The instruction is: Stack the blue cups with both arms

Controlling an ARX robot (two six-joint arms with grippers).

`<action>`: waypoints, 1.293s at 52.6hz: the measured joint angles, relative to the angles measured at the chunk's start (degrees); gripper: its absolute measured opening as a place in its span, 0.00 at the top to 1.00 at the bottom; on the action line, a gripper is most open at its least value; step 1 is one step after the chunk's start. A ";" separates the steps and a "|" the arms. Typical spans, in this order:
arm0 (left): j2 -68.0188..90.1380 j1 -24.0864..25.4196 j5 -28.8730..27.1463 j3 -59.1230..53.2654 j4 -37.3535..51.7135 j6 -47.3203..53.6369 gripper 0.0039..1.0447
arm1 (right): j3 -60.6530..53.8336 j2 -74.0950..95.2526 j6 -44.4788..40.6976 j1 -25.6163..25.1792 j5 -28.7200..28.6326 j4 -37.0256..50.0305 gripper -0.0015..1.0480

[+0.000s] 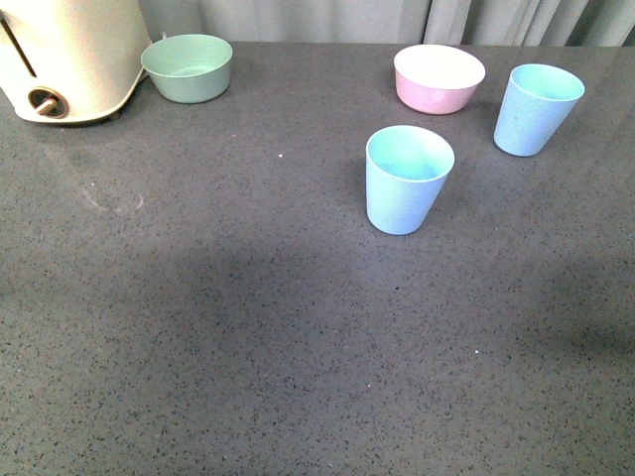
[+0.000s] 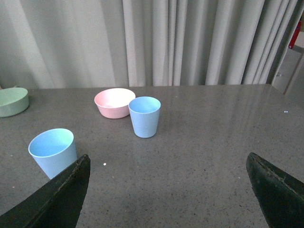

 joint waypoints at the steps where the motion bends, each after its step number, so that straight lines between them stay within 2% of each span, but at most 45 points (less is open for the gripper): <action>1: -0.85 0.00 0.00 0.00 -0.76 0.00 0.99 | 0.00 0.00 0.00 0.00 0.02 0.00 0.09; 26: -20.55 0.00 0.00 -0.07 -19.02 0.02 0.99 | 0.00 0.00 0.00 0.00 0.00 0.00 0.09; 59: -31.39 0.00 0.00 -0.07 -29.81 0.02 0.99 | 0.00 0.00 0.00 0.00 0.00 0.00 0.09; 62: -37.48 0.02 0.00 -0.04 -37.86 0.07 0.99 | 0.00 0.00 0.00 0.00 0.00 0.00 0.09; 68: -40.76 0.02 0.00 -0.04 -39.45 0.07 0.99 | 0.02 0.00 0.00 0.00 0.00 0.00 0.09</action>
